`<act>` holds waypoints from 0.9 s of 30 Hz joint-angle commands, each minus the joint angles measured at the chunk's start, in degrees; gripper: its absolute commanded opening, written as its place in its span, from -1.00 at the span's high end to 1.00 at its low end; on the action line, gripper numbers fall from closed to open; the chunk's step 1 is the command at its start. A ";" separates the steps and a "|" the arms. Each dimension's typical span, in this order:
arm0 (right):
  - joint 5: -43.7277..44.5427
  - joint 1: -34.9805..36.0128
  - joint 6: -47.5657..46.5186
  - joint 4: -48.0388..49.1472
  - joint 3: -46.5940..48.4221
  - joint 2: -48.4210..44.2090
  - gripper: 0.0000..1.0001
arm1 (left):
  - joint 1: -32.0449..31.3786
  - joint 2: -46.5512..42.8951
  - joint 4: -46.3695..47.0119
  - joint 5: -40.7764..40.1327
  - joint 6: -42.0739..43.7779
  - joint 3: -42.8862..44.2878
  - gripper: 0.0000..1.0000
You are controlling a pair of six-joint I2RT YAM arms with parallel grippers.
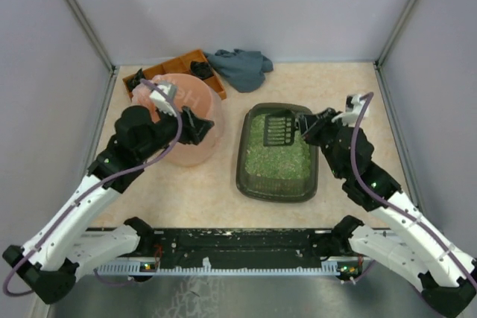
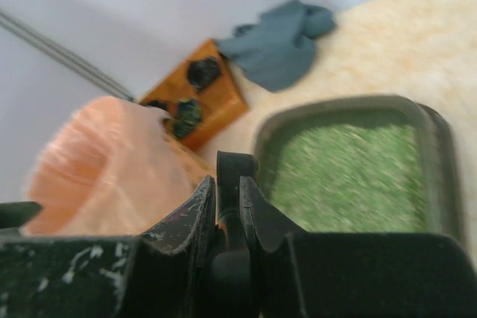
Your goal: Clean the litter box
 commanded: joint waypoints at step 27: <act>-15.00 -0.03 -33.36 -13.52 6.43 13.06 1.00 | -18.31 17.41 -0.68 4.02 -2.40 -5.89 -0.07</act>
